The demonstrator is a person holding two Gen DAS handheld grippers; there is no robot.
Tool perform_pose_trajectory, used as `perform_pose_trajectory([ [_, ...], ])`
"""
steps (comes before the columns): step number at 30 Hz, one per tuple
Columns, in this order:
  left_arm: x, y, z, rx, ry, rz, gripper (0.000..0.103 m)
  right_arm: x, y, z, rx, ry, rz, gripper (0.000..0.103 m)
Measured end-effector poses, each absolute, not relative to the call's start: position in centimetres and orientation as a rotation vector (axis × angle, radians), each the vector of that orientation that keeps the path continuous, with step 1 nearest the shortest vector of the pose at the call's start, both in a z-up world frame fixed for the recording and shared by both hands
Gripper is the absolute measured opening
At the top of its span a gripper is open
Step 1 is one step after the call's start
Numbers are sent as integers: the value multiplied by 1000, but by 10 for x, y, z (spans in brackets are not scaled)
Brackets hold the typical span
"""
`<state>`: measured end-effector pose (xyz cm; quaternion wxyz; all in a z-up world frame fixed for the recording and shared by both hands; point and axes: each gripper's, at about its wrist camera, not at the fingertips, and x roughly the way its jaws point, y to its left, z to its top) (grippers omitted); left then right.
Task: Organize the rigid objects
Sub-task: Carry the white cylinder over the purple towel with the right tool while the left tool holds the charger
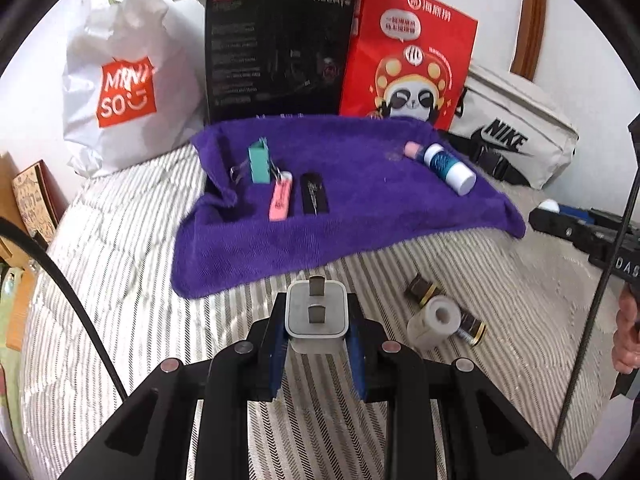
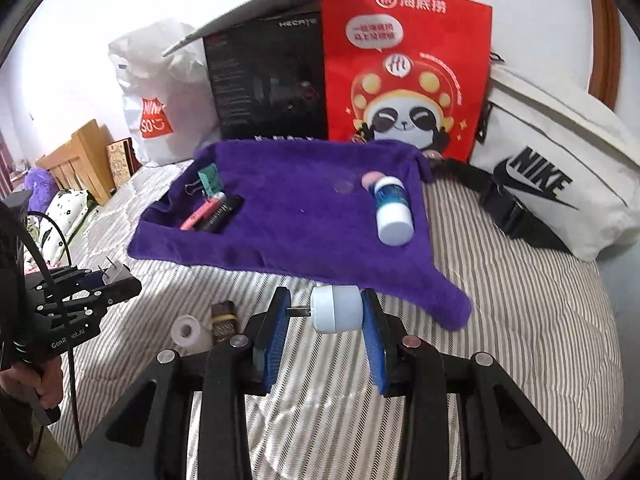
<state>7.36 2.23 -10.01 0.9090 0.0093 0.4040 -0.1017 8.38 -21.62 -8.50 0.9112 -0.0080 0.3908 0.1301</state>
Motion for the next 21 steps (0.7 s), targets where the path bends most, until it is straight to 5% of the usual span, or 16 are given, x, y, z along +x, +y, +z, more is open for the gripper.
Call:
perform_pose_trajectory([
  [21,93,62,-91,-100,800,-157,25,160,-201,-89,-59,794,326,36],
])
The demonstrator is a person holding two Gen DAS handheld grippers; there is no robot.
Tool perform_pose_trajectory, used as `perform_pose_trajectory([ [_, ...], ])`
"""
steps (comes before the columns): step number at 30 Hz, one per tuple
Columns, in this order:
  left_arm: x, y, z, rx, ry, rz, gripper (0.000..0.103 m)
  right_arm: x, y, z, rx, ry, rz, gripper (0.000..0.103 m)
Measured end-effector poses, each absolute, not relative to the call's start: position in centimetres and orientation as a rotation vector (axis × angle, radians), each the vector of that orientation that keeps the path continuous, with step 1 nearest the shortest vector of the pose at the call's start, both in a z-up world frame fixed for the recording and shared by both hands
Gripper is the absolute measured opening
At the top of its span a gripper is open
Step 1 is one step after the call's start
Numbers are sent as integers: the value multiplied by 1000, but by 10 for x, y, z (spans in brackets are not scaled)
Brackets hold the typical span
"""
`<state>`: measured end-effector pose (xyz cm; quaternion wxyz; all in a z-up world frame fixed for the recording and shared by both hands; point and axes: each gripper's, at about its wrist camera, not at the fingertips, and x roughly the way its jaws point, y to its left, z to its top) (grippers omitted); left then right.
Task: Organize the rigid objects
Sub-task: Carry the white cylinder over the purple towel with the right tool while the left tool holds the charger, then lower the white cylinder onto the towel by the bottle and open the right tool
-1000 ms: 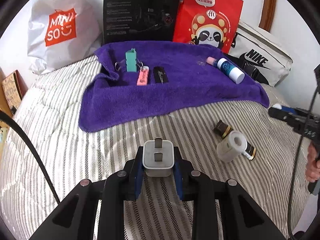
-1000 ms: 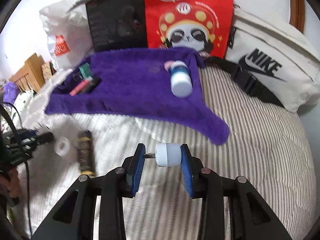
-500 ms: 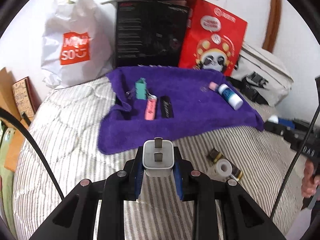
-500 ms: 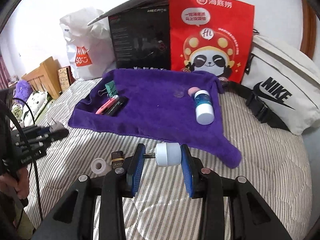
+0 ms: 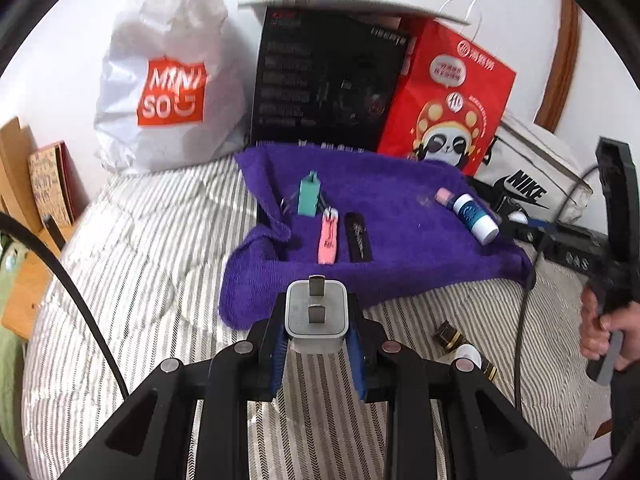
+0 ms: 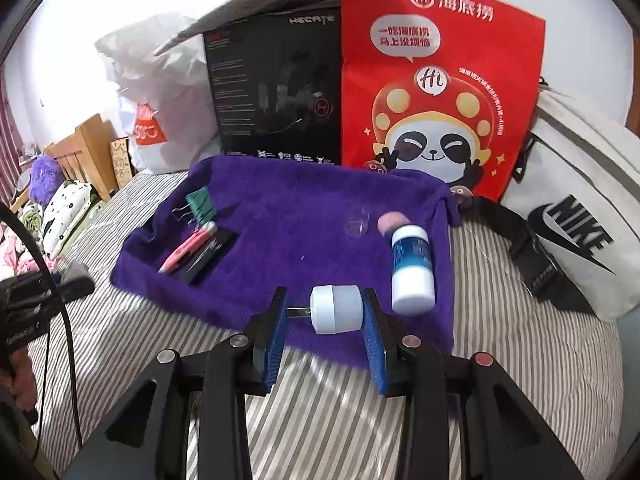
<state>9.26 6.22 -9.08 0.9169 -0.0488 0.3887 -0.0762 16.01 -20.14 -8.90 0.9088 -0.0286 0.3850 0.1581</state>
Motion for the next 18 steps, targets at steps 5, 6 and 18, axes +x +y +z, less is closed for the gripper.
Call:
perform_pose_trajectory([
  [5,96,63,-90,-81,775,-154,25,201,-197,-100,-59,818,313,36],
  [6,97,64,-90,-82,779,-154,25,209,-195,-104,-62,824,311,36],
  [18,99,82,-99,-128,801,-147,25,263,-175,-137,-112,895,276,36],
])
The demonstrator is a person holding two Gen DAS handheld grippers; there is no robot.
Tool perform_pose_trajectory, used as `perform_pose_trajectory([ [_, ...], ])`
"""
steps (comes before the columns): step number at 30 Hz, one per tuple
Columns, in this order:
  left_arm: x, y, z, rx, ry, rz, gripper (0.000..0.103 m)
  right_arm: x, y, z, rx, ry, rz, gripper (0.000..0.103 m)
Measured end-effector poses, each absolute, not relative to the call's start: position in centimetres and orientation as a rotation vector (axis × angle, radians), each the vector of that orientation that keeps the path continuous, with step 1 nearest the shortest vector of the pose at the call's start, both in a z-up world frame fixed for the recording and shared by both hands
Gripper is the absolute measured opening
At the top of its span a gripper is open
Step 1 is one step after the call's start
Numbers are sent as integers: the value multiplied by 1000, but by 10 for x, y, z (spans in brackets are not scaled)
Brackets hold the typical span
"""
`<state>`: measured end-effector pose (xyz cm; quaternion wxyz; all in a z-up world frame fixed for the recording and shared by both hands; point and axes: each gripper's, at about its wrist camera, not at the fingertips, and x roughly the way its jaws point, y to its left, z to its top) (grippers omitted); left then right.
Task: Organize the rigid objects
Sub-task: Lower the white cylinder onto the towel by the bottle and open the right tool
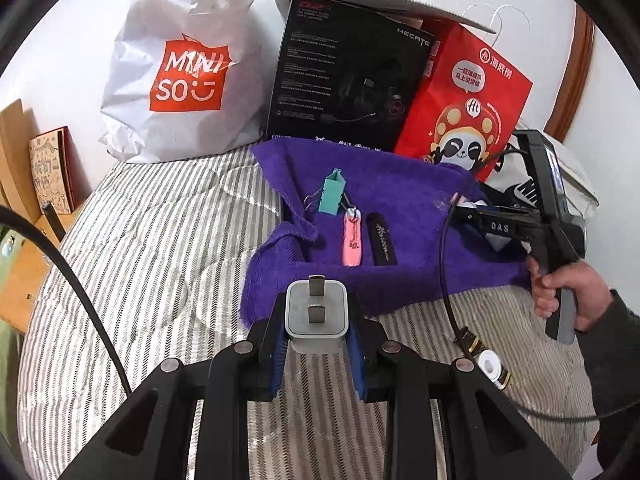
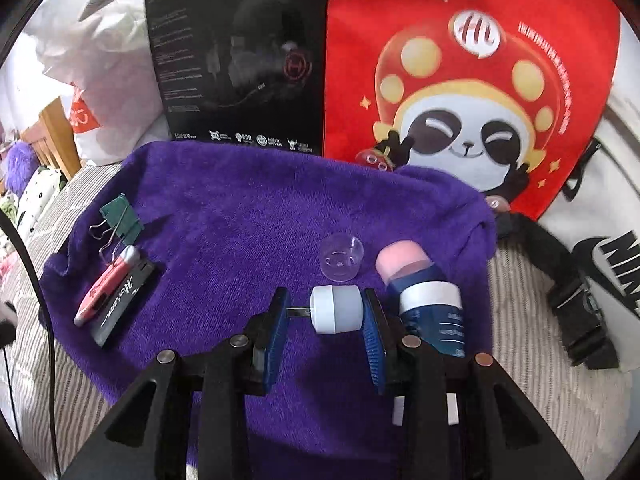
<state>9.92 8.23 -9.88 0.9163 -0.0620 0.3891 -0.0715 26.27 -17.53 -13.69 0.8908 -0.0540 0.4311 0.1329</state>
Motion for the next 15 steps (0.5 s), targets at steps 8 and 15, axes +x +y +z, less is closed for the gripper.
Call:
perform_pose_trajectory([
  [8,94,88,-99,-124,804,-147,25,275,-175,-152,-112,923,229,36],
  [15,88,90,-98,-126,810,-141,25,277,-175,-152,-123,924,238,37],
])
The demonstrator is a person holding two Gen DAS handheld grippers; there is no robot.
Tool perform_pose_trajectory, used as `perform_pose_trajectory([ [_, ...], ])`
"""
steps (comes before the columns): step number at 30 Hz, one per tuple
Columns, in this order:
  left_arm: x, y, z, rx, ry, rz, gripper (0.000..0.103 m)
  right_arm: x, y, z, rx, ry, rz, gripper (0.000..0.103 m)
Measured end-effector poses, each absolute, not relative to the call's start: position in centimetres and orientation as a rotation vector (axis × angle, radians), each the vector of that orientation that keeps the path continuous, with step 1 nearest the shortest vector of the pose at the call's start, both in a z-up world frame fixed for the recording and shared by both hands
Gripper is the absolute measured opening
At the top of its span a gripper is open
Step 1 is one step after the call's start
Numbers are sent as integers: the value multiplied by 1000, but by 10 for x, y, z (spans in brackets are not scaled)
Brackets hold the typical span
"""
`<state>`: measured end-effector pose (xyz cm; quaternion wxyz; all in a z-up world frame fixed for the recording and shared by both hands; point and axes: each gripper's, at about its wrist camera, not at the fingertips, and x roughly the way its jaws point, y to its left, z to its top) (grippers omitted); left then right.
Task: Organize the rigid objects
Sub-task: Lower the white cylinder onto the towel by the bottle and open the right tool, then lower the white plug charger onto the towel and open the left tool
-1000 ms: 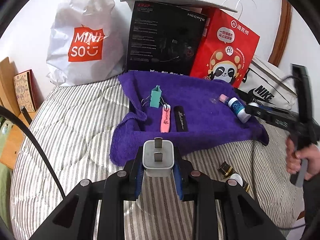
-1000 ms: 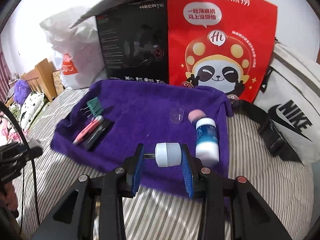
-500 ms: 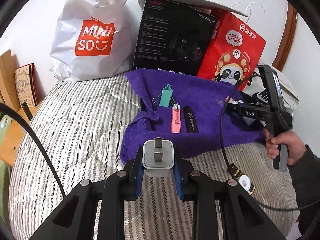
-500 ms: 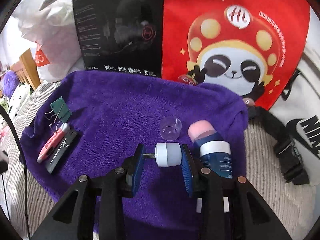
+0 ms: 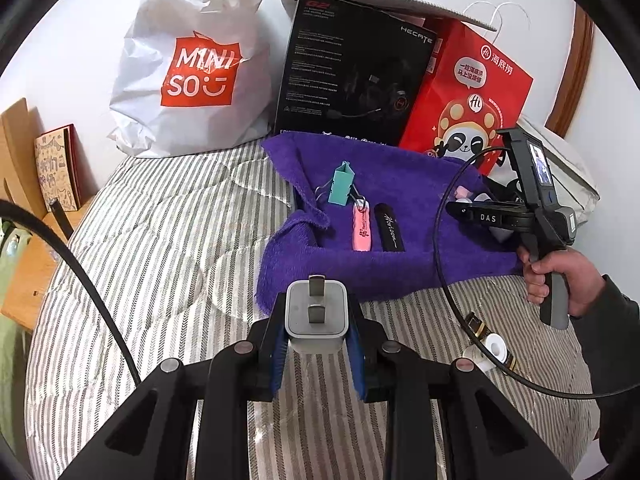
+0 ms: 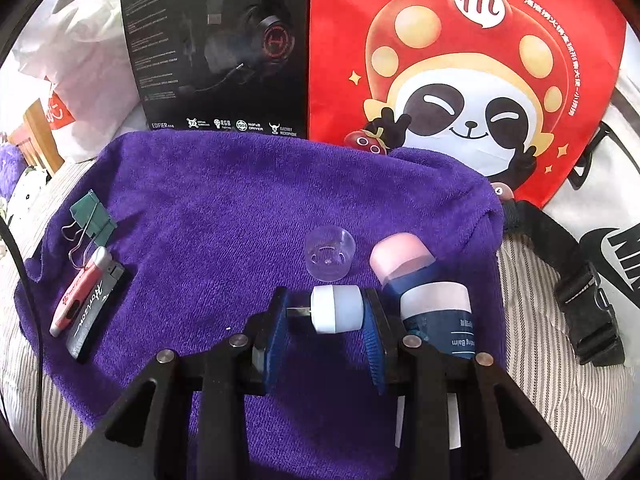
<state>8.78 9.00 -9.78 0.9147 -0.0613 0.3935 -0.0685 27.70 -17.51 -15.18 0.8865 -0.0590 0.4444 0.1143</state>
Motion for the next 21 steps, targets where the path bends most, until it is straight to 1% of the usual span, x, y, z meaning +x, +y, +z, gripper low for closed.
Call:
perform_pose_trajectory([
  [2,85,90,-97,-121,812,-140,25,276,-178,-151,-118,932,248,38],
  [5,81,90,-96,-119,809,-138,25,274,-178,-151,-124,941,268,41],
  [6,80,90,-96,-123,810,-140,25,273,-179,-151,-119,945,272,47],
  [8,81,88,-96,-124,817,-136,25,265,-180,-149,-106,959,297,53],
  [14,86,72,-92,-124,819,-166,25,236,-188,-138,-77,954,307,53],
  [21,108,48,-95,-148,831,-205,25,188,-213,-109,-70,899,305,53],
])
